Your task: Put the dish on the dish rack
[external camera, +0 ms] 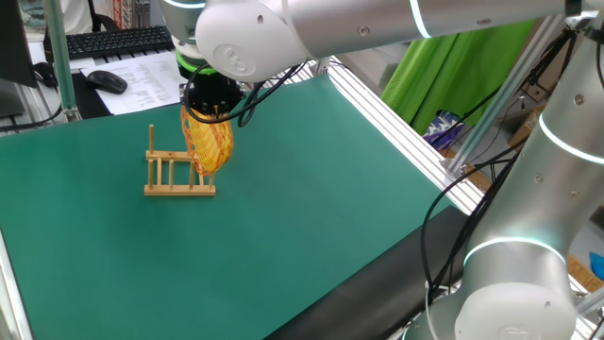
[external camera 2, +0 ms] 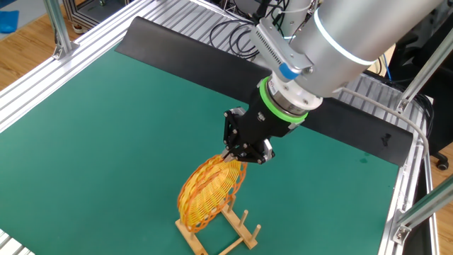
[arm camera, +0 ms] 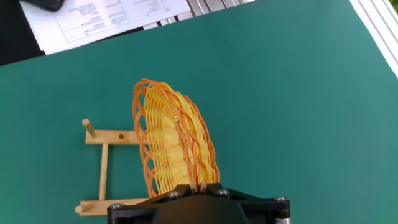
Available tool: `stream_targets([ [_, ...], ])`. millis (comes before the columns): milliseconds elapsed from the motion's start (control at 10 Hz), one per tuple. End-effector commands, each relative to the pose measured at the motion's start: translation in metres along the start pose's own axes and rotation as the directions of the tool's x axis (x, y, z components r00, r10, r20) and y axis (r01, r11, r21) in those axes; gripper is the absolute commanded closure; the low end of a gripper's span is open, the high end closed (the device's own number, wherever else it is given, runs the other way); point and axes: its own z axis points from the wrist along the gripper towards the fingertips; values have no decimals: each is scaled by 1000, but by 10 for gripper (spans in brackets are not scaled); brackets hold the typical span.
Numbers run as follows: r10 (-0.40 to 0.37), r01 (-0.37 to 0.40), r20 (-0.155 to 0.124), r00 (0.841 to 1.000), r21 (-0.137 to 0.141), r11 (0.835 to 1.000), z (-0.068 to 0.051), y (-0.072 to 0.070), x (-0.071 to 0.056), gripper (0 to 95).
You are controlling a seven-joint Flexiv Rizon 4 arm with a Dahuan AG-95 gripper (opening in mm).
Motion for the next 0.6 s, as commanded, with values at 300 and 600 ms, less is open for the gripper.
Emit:
stream_targets([
  [300, -51, 51, -18, 999, -2, 999, 4, 2, 1, 950],
  [600, -46, 46, -33, 998, -1, 999, -1, 0, 0, 950],
])
